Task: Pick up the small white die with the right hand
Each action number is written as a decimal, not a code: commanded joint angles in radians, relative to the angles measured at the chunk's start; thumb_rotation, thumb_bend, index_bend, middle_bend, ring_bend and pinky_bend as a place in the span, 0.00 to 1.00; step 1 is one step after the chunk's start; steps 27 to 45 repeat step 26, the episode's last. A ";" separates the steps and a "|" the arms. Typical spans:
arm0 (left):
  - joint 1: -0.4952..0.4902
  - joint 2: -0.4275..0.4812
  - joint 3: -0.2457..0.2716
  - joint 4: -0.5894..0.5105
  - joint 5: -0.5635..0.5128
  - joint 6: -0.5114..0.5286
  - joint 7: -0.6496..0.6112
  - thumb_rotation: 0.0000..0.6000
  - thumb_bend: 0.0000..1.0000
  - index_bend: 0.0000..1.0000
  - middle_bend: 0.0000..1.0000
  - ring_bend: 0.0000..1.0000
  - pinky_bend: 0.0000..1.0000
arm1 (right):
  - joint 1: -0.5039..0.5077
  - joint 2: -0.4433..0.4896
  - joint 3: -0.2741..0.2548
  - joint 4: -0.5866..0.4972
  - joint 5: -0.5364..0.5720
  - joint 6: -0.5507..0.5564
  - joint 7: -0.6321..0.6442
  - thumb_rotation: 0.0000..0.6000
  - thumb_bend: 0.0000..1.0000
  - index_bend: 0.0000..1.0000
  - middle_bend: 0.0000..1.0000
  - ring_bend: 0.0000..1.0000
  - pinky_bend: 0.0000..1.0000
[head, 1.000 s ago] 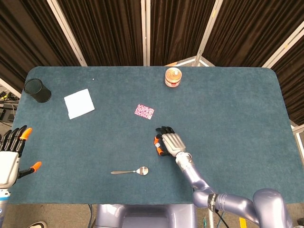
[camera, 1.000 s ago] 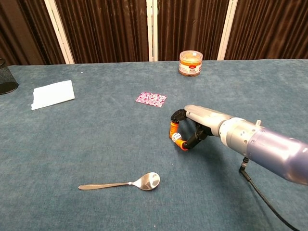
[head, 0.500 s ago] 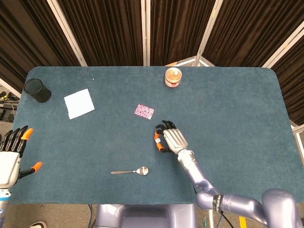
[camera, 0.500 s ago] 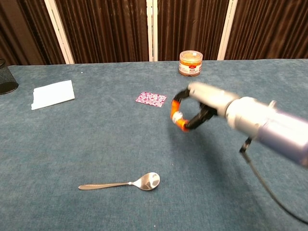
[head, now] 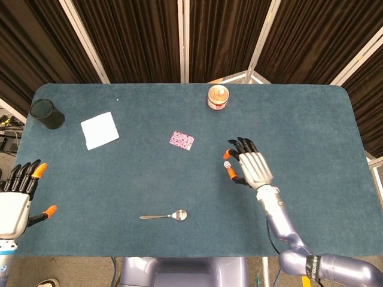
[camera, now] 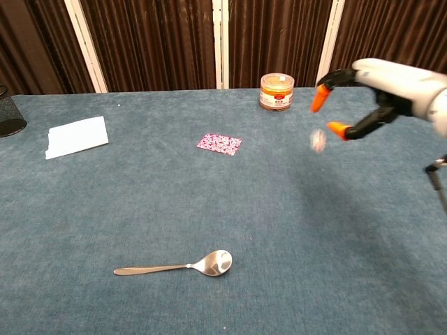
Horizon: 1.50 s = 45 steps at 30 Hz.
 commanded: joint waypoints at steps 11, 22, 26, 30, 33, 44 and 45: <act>0.013 0.008 0.020 -0.022 0.059 0.040 0.002 1.00 0.00 0.00 0.00 0.00 0.00 | -0.231 0.184 -0.162 -0.097 -0.203 0.228 0.126 1.00 0.34 0.29 0.03 0.00 0.00; 0.015 -0.004 0.024 -0.012 0.067 0.036 0.022 1.00 0.00 0.00 0.00 0.00 0.00 | -0.429 0.247 -0.295 0.054 -0.447 0.477 0.300 1.00 0.24 0.17 0.00 0.00 0.00; 0.013 0.001 0.033 -0.022 0.075 0.028 0.011 1.00 0.00 0.00 0.00 0.00 0.00 | -0.446 0.249 -0.293 0.089 -0.448 0.477 0.336 1.00 0.23 0.16 0.00 0.00 0.00; 0.013 0.001 0.033 -0.022 0.075 0.028 0.011 1.00 0.00 0.00 0.00 0.00 0.00 | -0.446 0.249 -0.293 0.089 -0.448 0.477 0.336 1.00 0.23 0.16 0.00 0.00 0.00; 0.013 0.001 0.033 -0.022 0.075 0.028 0.011 1.00 0.00 0.00 0.00 0.00 0.00 | -0.446 0.249 -0.293 0.089 -0.448 0.477 0.336 1.00 0.23 0.16 0.00 0.00 0.00; 0.013 0.001 0.033 -0.022 0.075 0.028 0.011 1.00 0.00 0.00 0.00 0.00 0.00 | -0.446 0.249 -0.293 0.089 -0.448 0.477 0.336 1.00 0.23 0.16 0.00 0.00 0.00; 0.013 0.001 0.033 -0.022 0.075 0.028 0.011 1.00 0.00 0.00 0.00 0.00 0.00 | -0.446 0.249 -0.293 0.089 -0.448 0.477 0.336 1.00 0.23 0.16 0.00 0.00 0.00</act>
